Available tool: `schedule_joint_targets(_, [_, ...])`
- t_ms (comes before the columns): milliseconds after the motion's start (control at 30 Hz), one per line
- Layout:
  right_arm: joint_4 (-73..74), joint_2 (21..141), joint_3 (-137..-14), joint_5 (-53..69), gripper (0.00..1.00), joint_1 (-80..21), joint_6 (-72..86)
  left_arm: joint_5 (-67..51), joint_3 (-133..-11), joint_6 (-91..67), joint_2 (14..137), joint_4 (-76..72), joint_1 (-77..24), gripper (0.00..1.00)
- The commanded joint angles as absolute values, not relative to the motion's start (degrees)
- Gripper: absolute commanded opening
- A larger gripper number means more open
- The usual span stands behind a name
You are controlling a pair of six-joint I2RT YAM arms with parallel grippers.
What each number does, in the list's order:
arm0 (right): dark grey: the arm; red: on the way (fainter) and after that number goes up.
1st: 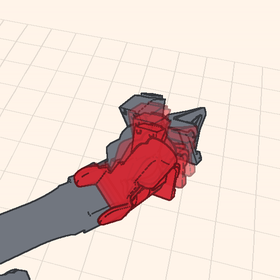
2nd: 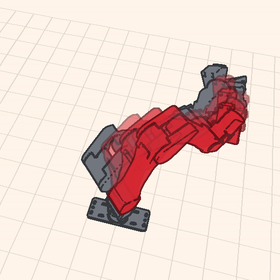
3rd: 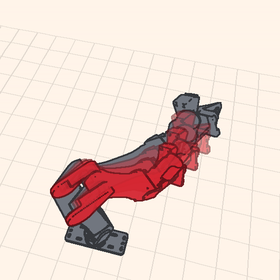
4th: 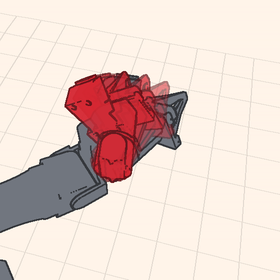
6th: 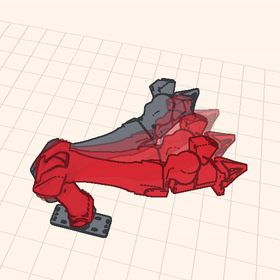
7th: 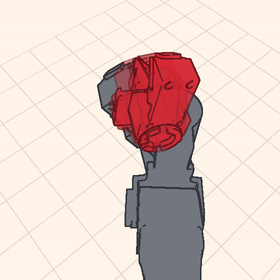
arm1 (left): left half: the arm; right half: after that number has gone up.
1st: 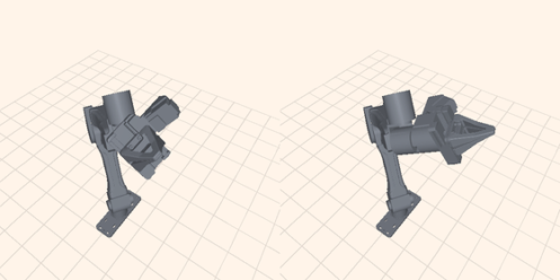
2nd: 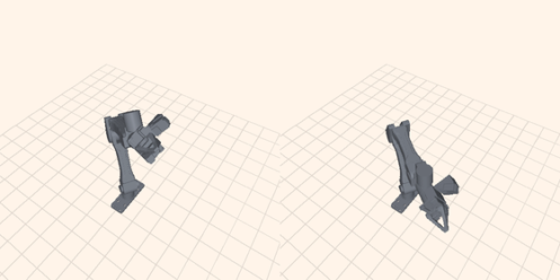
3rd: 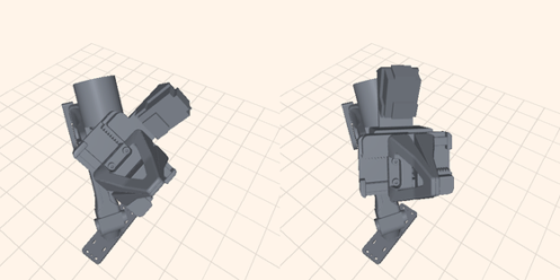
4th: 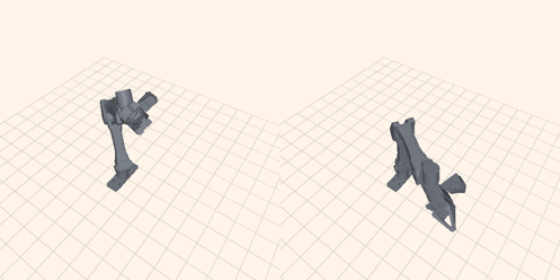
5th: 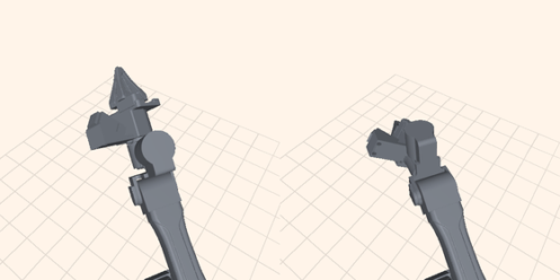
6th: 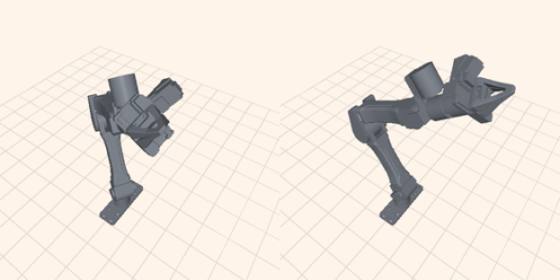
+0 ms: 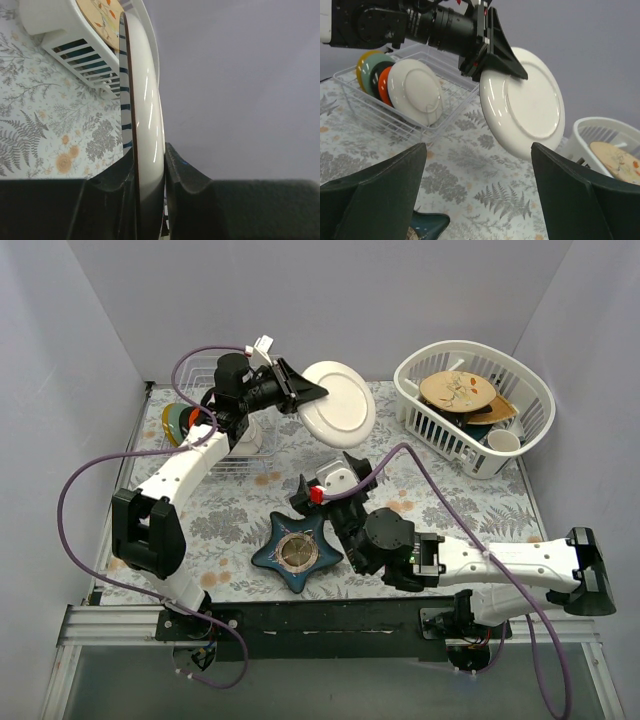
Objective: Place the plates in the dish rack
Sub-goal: Insert the plate into the dish rack.
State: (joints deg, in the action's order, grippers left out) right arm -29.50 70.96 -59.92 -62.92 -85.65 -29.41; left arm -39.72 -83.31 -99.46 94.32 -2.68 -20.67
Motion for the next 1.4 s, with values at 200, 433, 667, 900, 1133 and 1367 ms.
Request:
schedule_joint_targets(200, [-10.3,60.92,-61.61,-64.86,0.93,-85.87,-8.53,-35.61,-88.16,-87.92,89.39,1.9,-11.35,0.0])
schedule_joint_targets(433, [-1.96,53.45,-60.82,-61.01,0.93,-80.09,-0.46,-34.44,-87.89,-77.36,88.33,9.4,3.22,0.0])
schedule_joint_targets(667, [3.43,52.21,-59.59,-55.29,0.93,-74.97,5.09,-38.76,-87.45,-71.46,91.57,8.53,8.35,0.0])
schedule_joint_targets(900, [5.09,51.42,-58.54,-53.35,0.93,-72.78,7.64,-40.43,-87.45,-69.88,95.01,6.94,8.53,0.0])
schedule_joint_targets(1133, [7.29,49.4,-57.13,-52.03,0.93,-71.19,10.1,-40.34,-86.57,-67.59,98.52,4.92,8.53,0.0])
schedule_joint_targets(1367, [9.05,48.25,-56.43,-51.59,0.93,-70.58,11.69,-39.11,-87.1,-65.48,100.63,4.57,8.44,0.0])
